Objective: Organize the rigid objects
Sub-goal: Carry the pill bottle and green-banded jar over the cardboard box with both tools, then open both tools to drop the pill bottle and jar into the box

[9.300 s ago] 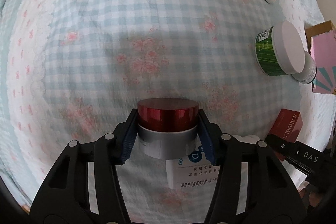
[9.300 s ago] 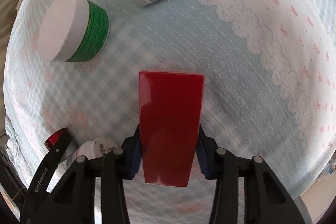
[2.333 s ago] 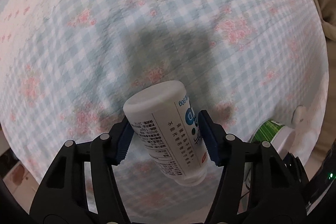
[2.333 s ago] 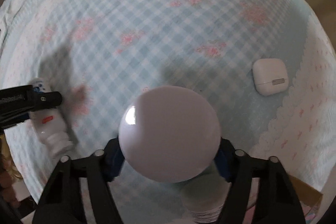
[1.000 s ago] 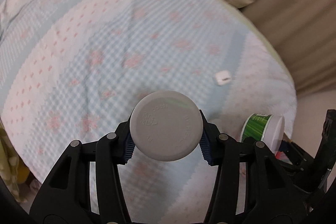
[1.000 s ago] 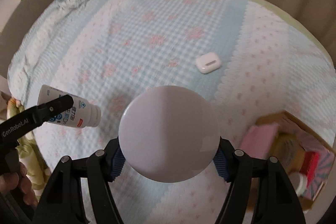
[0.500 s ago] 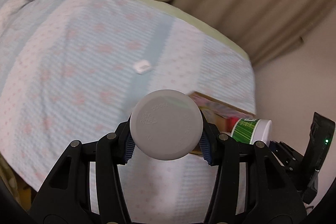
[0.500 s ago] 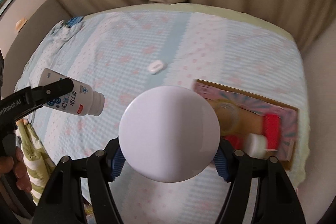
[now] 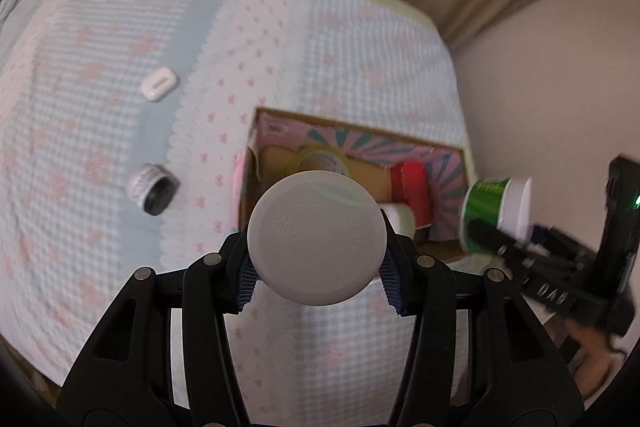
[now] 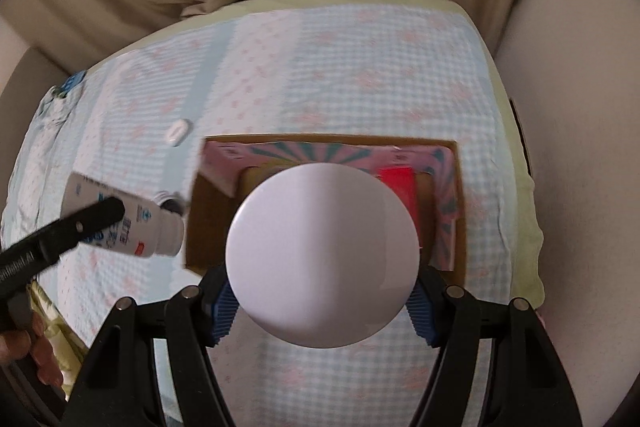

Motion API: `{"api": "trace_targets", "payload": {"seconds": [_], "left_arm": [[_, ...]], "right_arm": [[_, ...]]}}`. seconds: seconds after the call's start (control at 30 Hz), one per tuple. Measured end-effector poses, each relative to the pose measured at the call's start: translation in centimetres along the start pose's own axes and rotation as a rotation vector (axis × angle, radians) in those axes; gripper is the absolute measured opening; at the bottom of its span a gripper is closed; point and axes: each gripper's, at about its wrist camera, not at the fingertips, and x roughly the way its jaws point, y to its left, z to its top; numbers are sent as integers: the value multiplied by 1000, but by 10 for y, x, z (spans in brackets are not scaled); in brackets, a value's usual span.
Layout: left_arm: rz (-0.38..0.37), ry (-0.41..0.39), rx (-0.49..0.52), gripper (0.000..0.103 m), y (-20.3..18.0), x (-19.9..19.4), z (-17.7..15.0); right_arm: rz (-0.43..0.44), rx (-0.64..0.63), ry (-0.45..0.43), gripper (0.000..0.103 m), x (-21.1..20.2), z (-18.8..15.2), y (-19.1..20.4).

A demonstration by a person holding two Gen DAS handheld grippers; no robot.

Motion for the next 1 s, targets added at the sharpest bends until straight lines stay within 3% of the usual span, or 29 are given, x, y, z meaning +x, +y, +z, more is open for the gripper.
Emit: {"api": "trace_targets", "payload": {"seconds": [0.27, 0.57, 0.7, 0.8, 0.83, 0.9, 1.0], "left_arm": [[104, 95, 149, 47, -13, 67, -7], [217, 160, 392, 47, -31, 118, -15], [223, 181, 441, 47, -36, 130, -16], [184, 189, 456, 49, -40, 132, -15], [171, 192, 453, 65, -41, 131, -14], [152, 201, 436, 101, -40, 128, -13], [126, 210, 404, 103, -32, 122, -14]], "right_arm": [[14, 25, 44, 66, 59, 11, -41], [73, 17, 47, 66, 109, 20, -44], [116, 50, 55, 66, 127, 25, -45], [159, 64, 72, 67, 139, 29, -44], [170, 67, 72, 69, 141, 30, -43], [169, 75, 18, 103, 136, 33, -43], [160, 97, -68, 103, 121, 36, -48]]}}
